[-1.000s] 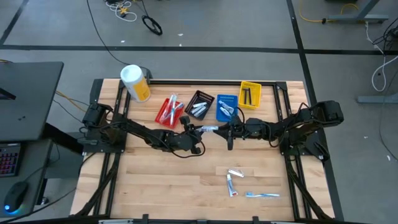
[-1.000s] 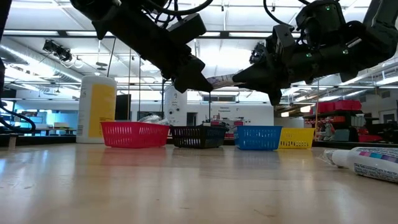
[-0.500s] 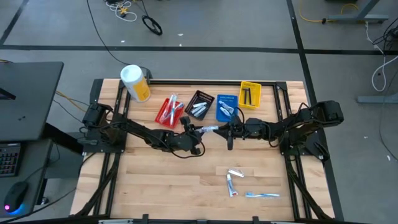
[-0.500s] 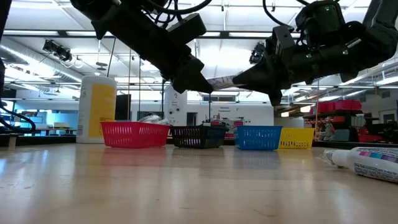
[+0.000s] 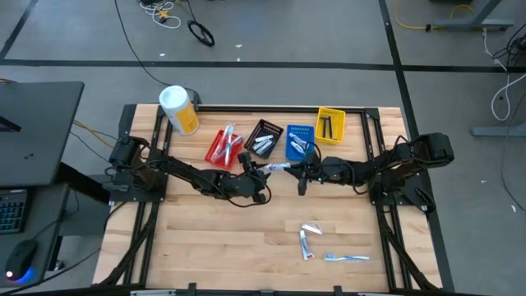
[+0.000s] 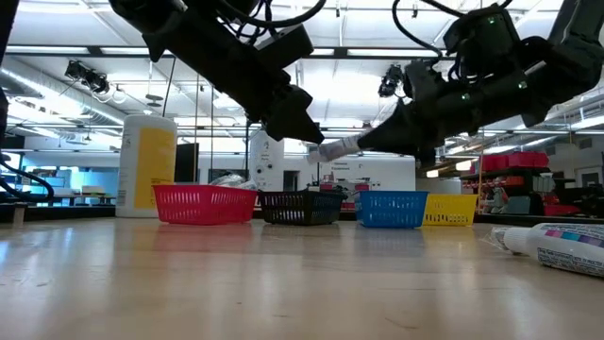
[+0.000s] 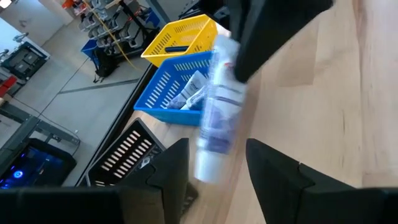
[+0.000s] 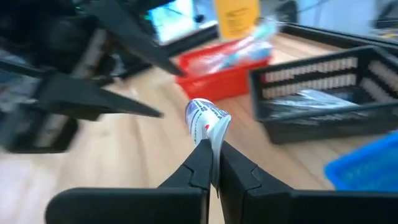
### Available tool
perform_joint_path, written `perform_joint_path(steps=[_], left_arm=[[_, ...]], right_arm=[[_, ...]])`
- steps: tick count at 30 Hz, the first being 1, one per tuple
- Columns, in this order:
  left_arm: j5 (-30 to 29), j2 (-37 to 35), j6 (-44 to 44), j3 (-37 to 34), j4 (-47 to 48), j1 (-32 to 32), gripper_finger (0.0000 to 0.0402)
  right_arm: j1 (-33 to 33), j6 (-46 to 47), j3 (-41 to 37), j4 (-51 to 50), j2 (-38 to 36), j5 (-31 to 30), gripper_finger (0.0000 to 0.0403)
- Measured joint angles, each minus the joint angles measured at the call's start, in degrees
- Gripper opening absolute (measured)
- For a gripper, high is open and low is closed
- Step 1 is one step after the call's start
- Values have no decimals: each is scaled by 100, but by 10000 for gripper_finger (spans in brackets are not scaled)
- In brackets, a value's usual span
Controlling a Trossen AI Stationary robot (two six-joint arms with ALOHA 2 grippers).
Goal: Pick & Place Travel size toiletries
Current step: Put the purple toothpaste into the blue bin
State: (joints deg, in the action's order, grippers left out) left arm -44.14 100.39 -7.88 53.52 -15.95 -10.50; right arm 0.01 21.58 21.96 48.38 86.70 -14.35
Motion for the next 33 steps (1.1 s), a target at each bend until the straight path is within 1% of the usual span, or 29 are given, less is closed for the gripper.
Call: perform_joint_path(steps=[4,10,15,17,24,28,30,33], left_arm=[[-11,-1,13,0,0,2,167],[-13,-1,149,0,3,2,167],[31,-1,269,0,9,2,167],[66,0,269,0,16,2,167],[146,-1,304,0,20,2,167],[155,-1,312,0,20,2,167],[157,-1,314,0,20,2,167],[157,-1,315,0,20,2,167]], right_arm=[[0,-1,0,-353,0,-757,17],[13,-27,0,-535,-2,-1871,17],[13,-413,0,-857,-2,-2795,17],[11,-445,0,-985,-2,-3055,17],[17,-409,0,-1128,-2,-3395,17],[15,-408,0,-1420,-4,-3559,17],[1,-343,0,-1707,-4,-3527,17],[-36,-41,0,-2057,-4,-3220,17]])
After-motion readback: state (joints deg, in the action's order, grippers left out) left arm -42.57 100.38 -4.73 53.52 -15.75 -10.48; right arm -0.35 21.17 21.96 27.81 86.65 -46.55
